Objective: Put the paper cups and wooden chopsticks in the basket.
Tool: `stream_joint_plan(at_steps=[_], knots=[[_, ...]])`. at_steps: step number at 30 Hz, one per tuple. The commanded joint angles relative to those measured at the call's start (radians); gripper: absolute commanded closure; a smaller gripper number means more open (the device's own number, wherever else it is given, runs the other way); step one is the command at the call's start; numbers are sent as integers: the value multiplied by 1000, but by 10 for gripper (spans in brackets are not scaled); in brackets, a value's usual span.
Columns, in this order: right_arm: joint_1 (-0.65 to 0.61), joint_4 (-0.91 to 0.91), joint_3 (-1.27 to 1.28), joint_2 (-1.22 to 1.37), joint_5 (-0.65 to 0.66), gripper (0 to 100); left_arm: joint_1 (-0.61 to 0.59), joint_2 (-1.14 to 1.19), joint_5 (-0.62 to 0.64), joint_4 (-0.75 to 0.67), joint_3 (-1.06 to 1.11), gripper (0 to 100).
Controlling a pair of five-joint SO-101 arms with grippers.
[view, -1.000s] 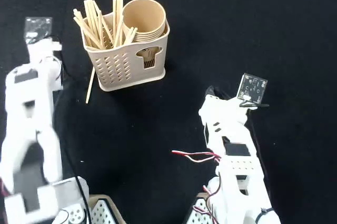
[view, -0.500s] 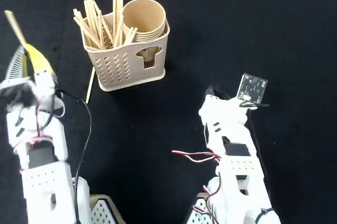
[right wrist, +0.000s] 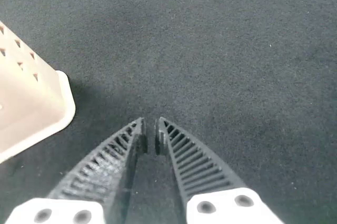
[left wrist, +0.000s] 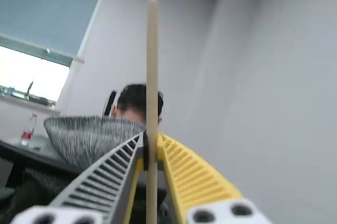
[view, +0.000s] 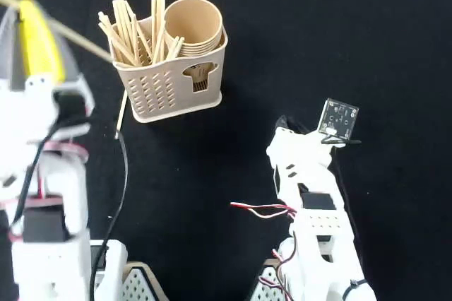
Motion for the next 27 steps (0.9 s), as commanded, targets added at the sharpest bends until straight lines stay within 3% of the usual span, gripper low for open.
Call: stream_joint_plan(at_steps=[1,8,16,23,27], knots=[[-14,-23,-5,-2,9,946,30,190,-5,-2,-67,971],[-12,-23,-7,-2,9,946,24,347,-5,-34,-53,971],[-12,-23,-7,-2,9,946,22,379,-3,-196,-7,971],[-12,-23,-7,-2,9,946,7,367,-11,-84,-246,971],[-14,-23,-8,-2,9,946,-15,463,-5,-84,-265,972]])
